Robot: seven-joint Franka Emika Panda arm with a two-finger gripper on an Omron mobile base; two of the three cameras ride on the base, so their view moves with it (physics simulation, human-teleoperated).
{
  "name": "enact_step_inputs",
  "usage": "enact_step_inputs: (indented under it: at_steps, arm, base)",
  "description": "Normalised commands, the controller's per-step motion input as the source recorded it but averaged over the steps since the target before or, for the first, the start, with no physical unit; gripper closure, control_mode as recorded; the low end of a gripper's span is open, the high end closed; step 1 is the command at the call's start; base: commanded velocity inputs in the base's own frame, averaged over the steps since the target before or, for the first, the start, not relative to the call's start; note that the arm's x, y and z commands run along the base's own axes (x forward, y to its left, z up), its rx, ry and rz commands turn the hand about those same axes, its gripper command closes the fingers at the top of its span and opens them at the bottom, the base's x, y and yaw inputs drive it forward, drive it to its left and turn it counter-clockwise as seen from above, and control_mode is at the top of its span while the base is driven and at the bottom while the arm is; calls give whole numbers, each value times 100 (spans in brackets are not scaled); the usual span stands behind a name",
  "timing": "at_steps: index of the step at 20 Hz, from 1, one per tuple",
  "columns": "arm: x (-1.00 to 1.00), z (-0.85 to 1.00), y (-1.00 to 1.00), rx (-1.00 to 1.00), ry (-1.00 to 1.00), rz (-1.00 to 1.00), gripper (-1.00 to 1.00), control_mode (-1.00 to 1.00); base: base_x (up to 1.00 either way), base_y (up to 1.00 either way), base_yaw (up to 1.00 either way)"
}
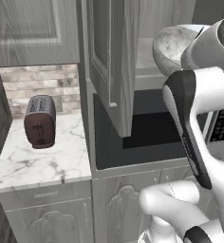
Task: Pick up the bowls from the cabinet and place each bowl in front of a stool on the dining counter.
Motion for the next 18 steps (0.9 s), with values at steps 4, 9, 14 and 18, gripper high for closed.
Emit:
enact_step_inputs:
  at_steps: [4,9,14,18]
  arm:
    - [-100,0,-7,10,0,2,100,-100]
    - [-92,-21,-7,-1,15,0,100,-100]
    - [-66,-41,-9,-11,33,-1,100,-100]
    - [-40,-36,-11,-8,28,-2,100,-100]
  base:
    - [0,0,0]
    - [0,0,0]
    - [0,0,0]
    - [0,0,0]
